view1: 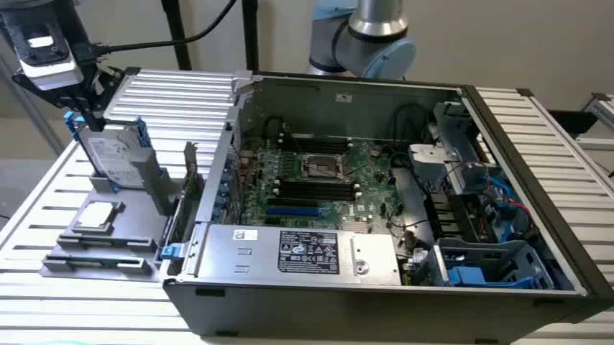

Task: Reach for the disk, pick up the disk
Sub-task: 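Pick up the disk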

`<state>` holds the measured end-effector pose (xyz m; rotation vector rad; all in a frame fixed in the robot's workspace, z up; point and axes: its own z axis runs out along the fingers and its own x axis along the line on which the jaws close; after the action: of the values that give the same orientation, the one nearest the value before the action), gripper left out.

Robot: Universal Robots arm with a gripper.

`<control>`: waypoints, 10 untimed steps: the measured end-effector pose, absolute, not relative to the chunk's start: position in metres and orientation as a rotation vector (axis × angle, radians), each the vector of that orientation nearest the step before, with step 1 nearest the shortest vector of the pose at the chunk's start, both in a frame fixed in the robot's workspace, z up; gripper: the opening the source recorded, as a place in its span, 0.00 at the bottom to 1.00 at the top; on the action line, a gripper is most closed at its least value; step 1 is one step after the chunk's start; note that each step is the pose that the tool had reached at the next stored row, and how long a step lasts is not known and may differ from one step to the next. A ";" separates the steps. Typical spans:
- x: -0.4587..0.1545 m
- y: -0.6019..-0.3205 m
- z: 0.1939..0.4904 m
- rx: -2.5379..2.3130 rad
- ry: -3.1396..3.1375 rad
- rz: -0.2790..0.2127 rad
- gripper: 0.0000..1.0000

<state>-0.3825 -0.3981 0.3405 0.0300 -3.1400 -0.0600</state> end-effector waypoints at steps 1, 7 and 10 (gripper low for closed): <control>-0.383 -0.398 0.340 0.030 -3.140 -0.060 0.11; -0.383 -0.398 0.340 0.030 -3.140 -0.060 0.11; -0.383 -0.398 0.340 0.030 -3.140 -0.060 0.11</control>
<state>-0.3825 -0.3981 0.3405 0.0300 -3.1400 -0.0600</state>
